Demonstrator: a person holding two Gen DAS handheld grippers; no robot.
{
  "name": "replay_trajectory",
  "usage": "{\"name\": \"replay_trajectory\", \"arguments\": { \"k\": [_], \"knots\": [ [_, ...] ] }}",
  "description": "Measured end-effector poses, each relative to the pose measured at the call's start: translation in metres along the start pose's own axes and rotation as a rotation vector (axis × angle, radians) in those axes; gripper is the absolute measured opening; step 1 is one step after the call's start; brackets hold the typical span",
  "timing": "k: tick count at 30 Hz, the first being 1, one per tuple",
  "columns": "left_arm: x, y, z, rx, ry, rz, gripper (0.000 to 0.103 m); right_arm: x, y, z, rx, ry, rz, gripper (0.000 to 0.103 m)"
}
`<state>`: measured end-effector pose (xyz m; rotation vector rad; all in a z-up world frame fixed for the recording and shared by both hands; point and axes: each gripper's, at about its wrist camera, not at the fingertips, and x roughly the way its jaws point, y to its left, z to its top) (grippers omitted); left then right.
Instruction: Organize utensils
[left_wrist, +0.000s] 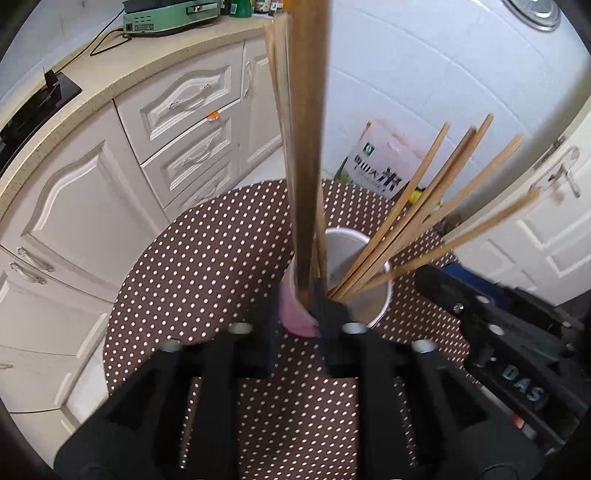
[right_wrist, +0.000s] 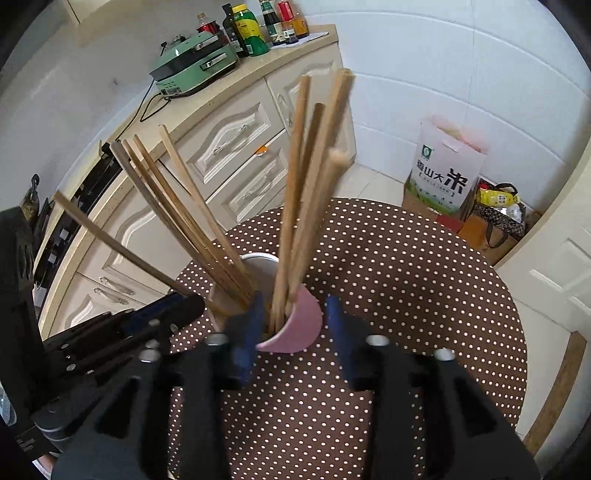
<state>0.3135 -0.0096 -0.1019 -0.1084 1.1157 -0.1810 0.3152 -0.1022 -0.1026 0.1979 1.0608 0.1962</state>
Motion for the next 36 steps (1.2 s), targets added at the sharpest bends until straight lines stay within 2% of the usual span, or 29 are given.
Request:
{"name": "replay_trajectory", "arguments": {
  "k": [2, 10, 18, 26, 31, 36],
  "knots": [
    [-0.003, 0.002, -0.005, -0.005, -0.027, 0.028, 0.053, -0.002, -0.004, -0.004, 0.009, 0.001, -0.008, 0.046],
    [-0.005, 0.01, -0.022, -0.014, -0.02, 0.05, 0.053, -0.008, -0.019, -0.018, 0.042, 0.016, -0.022, 0.051],
    [-0.019, 0.007, -0.036, 0.0, -0.042, 0.079, 0.061, -0.028, -0.019, -0.031, 0.029, 0.0, -0.021, 0.057],
    [-0.056, -0.003, -0.047, 0.033, -0.13, 0.127, 0.069, -0.058, -0.011, -0.047, -0.014, -0.051, -0.038, 0.067],
    [-0.086, -0.013, -0.053, 0.045, -0.192, 0.126, 0.073, -0.081, -0.003, -0.056, -0.051, -0.101, -0.049, 0.075],
    [-0.109, -0.02, -0.059, 0.062, -0.233, 0.117, 0.074, -0.1, -0.002, -0.064, -0.054, -0.129, -0.044, 0.077]
  ]
}}
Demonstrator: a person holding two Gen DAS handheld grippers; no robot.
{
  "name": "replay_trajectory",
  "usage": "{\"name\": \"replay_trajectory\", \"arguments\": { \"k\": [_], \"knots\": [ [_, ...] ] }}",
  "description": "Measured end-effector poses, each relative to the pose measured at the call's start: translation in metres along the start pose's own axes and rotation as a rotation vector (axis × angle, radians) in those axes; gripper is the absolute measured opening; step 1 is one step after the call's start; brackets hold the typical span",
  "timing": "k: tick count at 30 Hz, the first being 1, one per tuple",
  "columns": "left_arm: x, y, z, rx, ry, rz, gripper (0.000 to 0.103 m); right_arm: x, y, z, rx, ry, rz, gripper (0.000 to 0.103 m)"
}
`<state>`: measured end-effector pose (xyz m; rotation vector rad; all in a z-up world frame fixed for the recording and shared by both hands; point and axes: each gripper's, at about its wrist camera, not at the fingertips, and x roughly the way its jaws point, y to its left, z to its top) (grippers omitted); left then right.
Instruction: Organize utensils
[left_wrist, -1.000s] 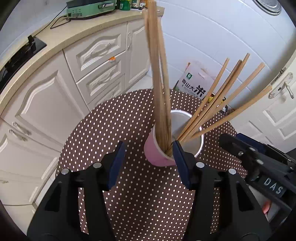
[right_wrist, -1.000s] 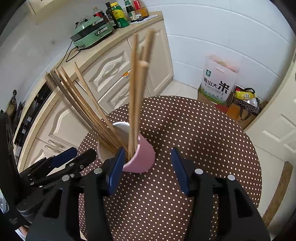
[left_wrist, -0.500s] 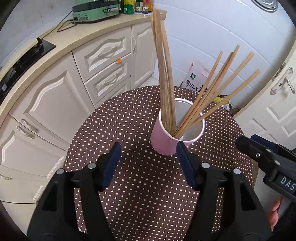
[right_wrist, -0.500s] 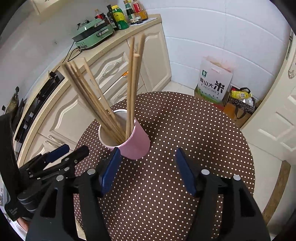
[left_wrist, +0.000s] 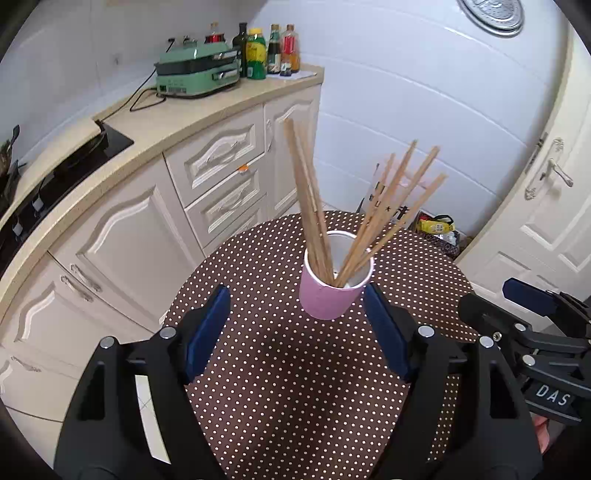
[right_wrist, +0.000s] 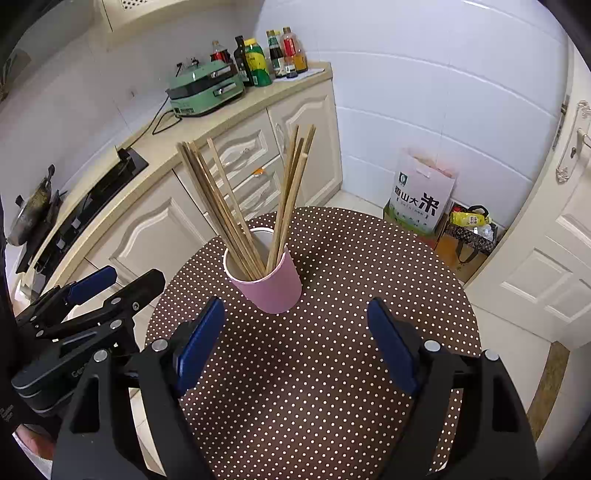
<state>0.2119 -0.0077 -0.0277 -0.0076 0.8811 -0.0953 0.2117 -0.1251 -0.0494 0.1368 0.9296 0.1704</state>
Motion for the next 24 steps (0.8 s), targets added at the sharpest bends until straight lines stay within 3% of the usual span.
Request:
{"name": "replay_trajectory", "arguments": {
  "k": [16, 24],
  "knots": [
    [-0.067, -0.006, 0.007, 0.001, -0.125, -0.035, 0.086, -0.062, 0.0, 0.002, 0.026, -0.115, 0.026, 0.079],
    [-0.088, -0.009, 0.012, 0.003, -0.182, -0.012, 0.088, -0.079, 0.003, 0.005, 0.008, -0.164, 0.019, 0.079]
  ]
}}
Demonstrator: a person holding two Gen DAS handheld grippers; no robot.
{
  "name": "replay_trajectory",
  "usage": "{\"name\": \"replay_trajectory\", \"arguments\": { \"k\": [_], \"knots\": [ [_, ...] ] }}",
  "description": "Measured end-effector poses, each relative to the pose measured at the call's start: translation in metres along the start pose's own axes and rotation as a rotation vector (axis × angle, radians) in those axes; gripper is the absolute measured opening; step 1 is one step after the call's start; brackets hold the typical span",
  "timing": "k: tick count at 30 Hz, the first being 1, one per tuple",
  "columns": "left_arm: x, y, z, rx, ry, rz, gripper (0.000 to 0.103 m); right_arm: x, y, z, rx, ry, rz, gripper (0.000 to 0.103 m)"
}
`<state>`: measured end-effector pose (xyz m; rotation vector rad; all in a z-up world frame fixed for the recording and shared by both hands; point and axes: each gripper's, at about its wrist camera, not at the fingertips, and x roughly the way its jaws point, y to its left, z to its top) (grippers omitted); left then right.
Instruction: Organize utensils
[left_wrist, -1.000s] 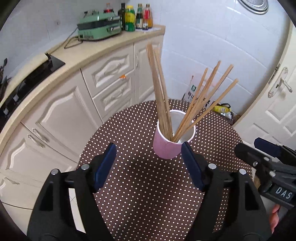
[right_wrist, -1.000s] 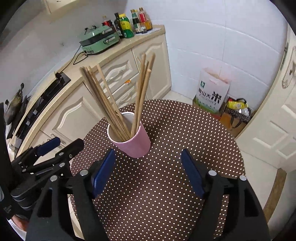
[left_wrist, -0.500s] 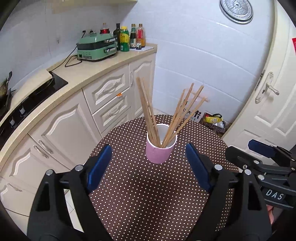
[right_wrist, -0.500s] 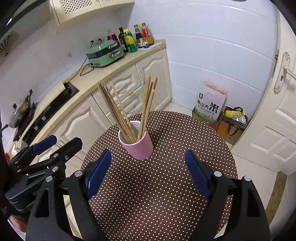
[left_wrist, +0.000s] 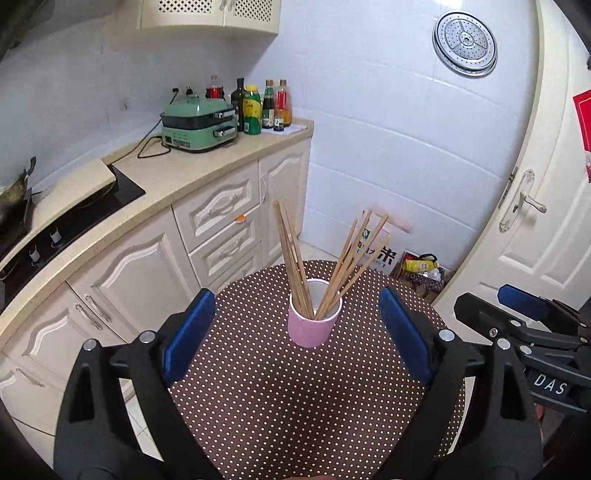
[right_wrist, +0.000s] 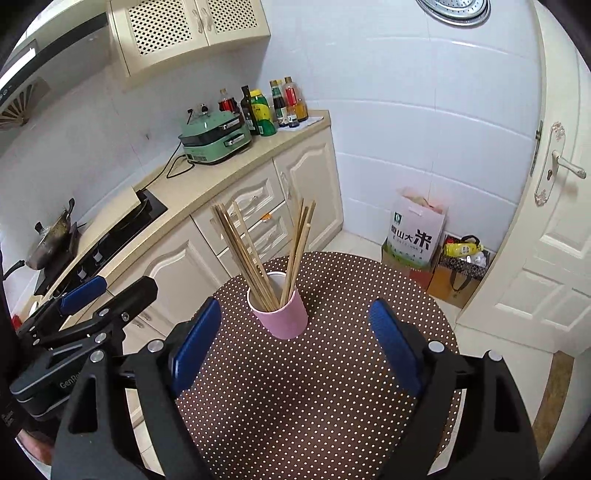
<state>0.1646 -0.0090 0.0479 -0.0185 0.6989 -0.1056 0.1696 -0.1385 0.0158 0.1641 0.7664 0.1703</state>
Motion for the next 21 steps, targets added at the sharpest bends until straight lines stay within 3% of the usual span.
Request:
{"name": "replay_trajectory", "arguments": {
  "k": [6, 10, 21],
  "knots": [
    [-0.0049, 0.0007, 0.0012, -0.002, -0.016, 0.018, 0.089, -0.0061, 0.0, -0.0002, -0.013, -0.011, -0.007, 0.08],
    [-0.0042, 0.0, -0.0003, 0.009, -0.013, 0.03, 0.089, -0.0067, 0.0002, -0.0009, -0.018, -0.013, -0.011, 0.086],
    [-0.0061, -0.0025, -0.0011, 0.024, -0.013, 0.033, 0.089, -0.0077, -0.0006, -0.0009, -0.019, -0.006, -0.008, 0.087]
  ]
}}
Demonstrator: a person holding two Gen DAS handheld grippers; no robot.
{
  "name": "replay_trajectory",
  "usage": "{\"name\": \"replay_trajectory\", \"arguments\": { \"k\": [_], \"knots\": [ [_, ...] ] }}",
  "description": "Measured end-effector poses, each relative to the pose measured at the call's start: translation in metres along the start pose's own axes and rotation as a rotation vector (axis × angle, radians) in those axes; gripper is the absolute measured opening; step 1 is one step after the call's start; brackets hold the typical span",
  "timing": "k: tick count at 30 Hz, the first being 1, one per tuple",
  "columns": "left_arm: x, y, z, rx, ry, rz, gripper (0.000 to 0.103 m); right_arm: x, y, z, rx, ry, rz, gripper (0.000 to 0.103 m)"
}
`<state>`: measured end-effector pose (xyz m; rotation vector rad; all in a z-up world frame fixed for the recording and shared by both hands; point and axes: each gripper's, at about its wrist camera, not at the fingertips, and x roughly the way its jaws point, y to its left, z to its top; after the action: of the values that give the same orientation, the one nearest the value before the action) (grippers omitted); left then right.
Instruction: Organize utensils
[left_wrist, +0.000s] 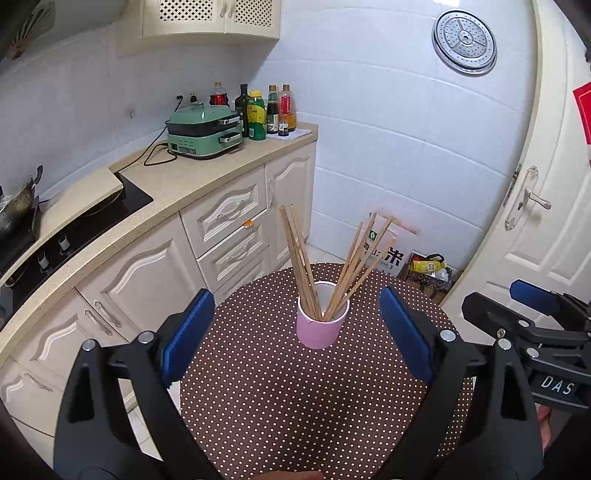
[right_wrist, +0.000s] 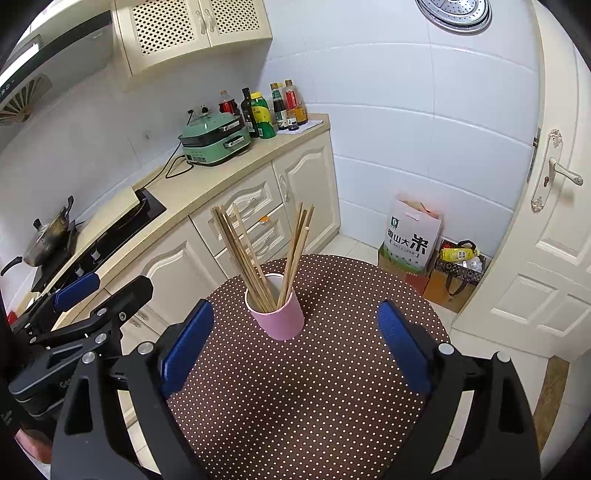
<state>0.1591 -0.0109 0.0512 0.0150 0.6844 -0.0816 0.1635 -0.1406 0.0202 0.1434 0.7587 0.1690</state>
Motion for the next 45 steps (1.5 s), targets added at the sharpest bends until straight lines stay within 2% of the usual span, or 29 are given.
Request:
{"name": "replay_trajectory", "arguments": {
  "k": [45],
  "knots": [
    [-0.004, -0.0016, -0.001, 0.0, 0.006, 0.008, 0.089, 0.0002, -0.0002, -0.0035, 0.011, 0.031, 0.001, 0.09]
  ]
}}
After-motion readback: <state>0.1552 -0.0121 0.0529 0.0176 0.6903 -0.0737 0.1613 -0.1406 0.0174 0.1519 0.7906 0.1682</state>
